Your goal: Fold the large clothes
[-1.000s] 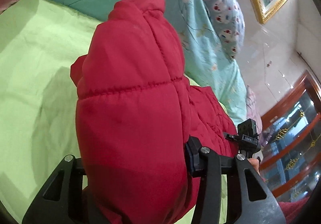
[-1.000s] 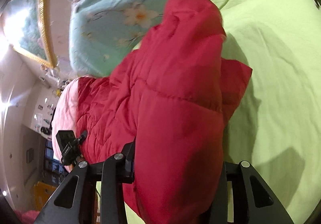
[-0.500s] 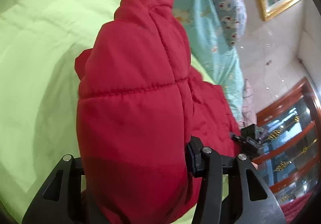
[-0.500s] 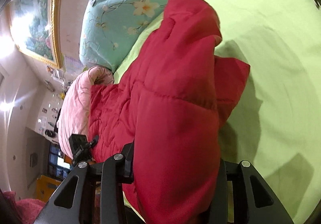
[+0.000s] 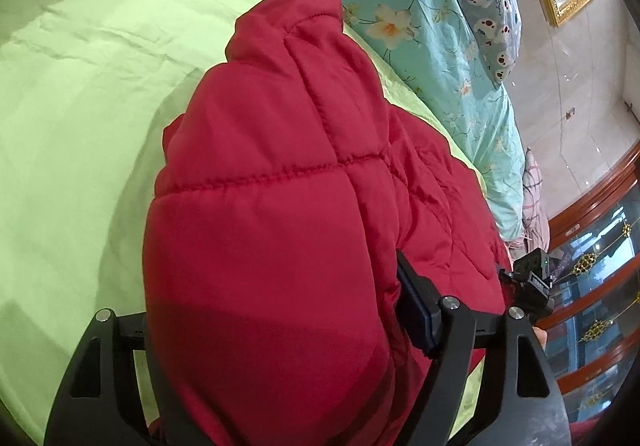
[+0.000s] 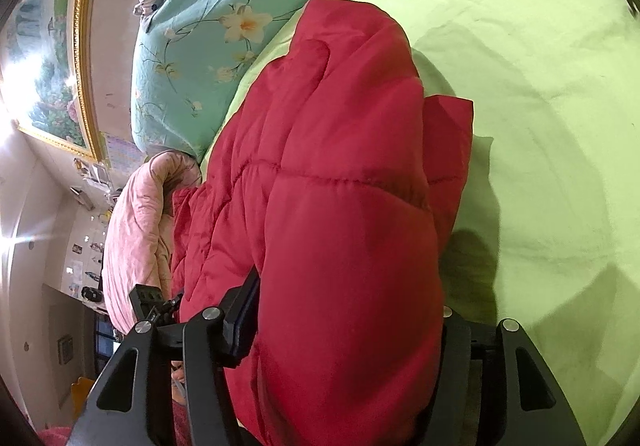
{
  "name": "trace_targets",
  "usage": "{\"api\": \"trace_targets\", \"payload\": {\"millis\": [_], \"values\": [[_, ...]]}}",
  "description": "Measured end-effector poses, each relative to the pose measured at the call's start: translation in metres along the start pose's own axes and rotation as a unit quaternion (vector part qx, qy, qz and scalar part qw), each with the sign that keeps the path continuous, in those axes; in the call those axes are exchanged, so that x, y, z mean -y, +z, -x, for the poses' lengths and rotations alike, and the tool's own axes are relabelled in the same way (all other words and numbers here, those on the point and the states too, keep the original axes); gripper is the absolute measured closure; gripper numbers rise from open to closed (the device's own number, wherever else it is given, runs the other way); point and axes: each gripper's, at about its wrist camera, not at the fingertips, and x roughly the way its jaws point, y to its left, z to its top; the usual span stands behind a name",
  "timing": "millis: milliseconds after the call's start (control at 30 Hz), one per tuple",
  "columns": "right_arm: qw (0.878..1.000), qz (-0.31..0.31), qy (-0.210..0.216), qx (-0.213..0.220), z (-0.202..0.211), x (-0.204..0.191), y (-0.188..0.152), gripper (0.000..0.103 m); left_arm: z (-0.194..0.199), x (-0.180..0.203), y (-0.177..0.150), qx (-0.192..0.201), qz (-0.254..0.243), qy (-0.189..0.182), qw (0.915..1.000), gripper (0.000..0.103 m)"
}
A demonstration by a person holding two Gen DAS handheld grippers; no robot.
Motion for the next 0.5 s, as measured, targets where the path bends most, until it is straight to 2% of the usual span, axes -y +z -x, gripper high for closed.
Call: {"api": "trace_targets", "payload": {"millis": [100,233,300,500], "values": [[1.0,-0.003,-0.003,0.002,0.001,0.002,-0.003,0.042,0.0,-0.003,-0.001,-0.002,0.0,0.006,1.0,0.022],[1.0,-0.005,-0.008,0.003,0.004,0.004,-0.007,0.04,0.002,-0.001,0.0,-0.004,-0.014,0.043,0.999,0.007],[1.0,-0.006,-0.013,0.003,0.004,0.003,-0.008,0.037,0.007,-0.001,0.0,-0.004,-0.022,0.056,0.9982,0.006],[1.0,-0.009,-0.024,0.006,0.008,0.002,-0.009,0.028,0.021,-0.007,0.0,-0.008,-0.024,0.06,0.9979,0.006]]}}
